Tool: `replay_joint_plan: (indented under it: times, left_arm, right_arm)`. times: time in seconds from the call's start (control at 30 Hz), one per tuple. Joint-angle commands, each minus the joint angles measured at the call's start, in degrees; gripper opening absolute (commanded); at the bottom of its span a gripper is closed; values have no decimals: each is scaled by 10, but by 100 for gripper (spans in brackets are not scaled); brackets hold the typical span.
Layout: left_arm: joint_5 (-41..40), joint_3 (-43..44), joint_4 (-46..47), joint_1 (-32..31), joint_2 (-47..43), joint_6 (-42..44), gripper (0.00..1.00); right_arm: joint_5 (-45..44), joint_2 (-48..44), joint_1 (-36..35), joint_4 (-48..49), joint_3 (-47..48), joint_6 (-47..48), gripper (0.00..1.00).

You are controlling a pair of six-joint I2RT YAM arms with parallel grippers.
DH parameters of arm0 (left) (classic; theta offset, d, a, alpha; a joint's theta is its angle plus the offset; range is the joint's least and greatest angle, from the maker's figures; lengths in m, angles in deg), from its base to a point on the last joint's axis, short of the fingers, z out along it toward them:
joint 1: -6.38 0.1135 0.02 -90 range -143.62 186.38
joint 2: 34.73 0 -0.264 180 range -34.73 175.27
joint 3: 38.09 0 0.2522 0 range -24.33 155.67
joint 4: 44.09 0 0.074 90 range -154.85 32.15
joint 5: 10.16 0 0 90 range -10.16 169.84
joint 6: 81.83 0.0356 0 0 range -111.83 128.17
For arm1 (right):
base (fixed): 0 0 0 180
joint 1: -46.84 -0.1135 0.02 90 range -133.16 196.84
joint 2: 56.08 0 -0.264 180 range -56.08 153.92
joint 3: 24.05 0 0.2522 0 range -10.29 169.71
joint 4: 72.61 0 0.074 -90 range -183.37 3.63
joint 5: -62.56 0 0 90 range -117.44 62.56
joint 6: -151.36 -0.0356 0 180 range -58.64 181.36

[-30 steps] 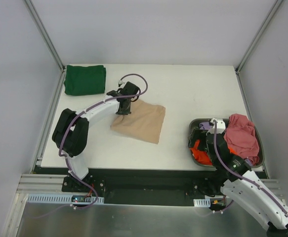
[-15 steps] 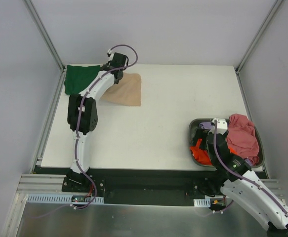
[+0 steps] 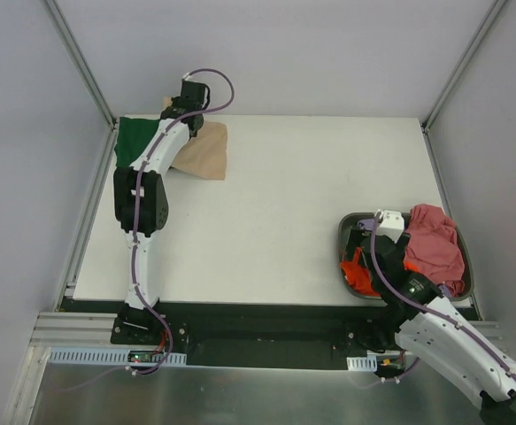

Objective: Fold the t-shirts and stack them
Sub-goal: Put the neatly folded tshirt into the corner of the board with the left arm

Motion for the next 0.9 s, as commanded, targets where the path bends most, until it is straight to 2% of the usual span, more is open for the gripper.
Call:
replay_joint_plan:
  times: [0.0,0.23,0.43,0.87]
  left_arm:
    - [25,25,31,21,-70,55,0]
    - [43,35,69,36,-97,61,0]
    - [11,57,88,37,-81,59,0]
    - [10,57,129,43,-97,98,0]
  right_arm:
    - [-46,10,2,20,22,8,96]
    - [-58,14,3,23,29,15,96]
    - [-64,16,3,23,32,22,96]
    - [-75,18,2,24,28,20,96]
